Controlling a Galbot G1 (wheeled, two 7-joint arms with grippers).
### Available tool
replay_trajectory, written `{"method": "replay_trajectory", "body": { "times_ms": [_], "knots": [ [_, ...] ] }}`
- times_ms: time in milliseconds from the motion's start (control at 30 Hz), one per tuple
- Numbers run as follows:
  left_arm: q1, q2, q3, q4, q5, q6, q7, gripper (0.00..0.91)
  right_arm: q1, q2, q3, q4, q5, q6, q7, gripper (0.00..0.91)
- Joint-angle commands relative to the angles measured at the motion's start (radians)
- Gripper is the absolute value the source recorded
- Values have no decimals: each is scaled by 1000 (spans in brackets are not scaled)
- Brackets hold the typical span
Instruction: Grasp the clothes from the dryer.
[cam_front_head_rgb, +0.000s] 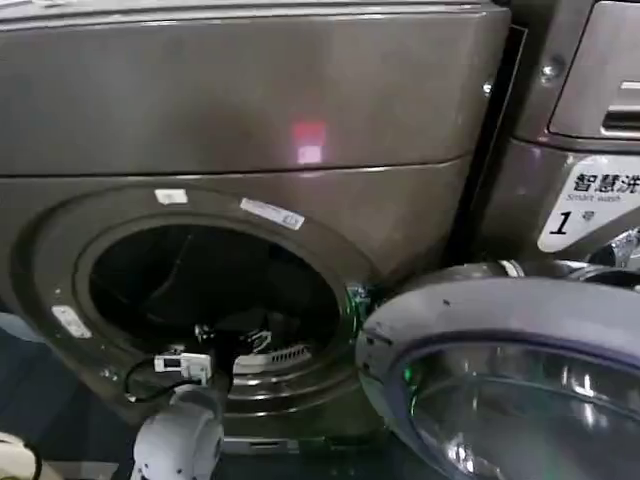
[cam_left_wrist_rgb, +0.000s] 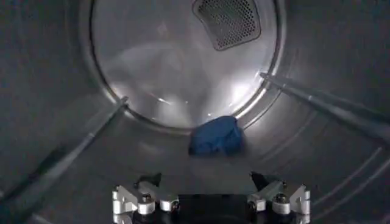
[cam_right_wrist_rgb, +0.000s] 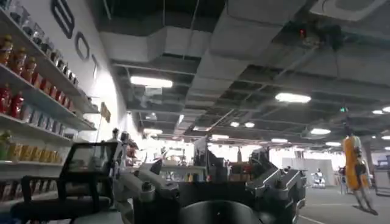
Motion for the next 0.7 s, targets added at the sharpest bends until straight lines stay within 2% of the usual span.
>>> {"method": "replay_trajectory", "body": {
  "times_ms": [33,100,267,300,367,467,533,567,667,700],
  "knots": [
    [-67,-1,-10,63,320,49,257,907,1,-2,-1,-1,-7,1,2,907],
    [-97,-7,-15,80,455,49,414,907,1,-1,-5,0,-7,8,-5,907],
    [-242,7,-10,179,657,49,631,907,3,3,-13,-1,-7,13,-6,907],
    [-282,10,-12,204,760,40,709,907,3,3,-14,-2,-7,14,-6,907],
    [-332,21,-23,235,900,-55,892,907,2,1,-13,-4,-8,15,-6,907],
    [-392,43,-31,254,1019,-283,1166,907,1,0,-11,-9,-8,17,-7,907],
    [-409,46,-36,271,1111,-466,1244,907,2,1,-13,-12,-9,19,-7,907],
    [-419,42,-51,279,1181,-629,1307,907,2,3,-14,-12,-9,20,-7,907],
    [-456,52,-39,307,1213,-746,1359,907,0,4,-15,-17,-10,24,-8,907],
    [-480,55,-41,327,1211,-856,1360,907,0,3,-15,-17,-11,27,-8,907]
  ]
}}
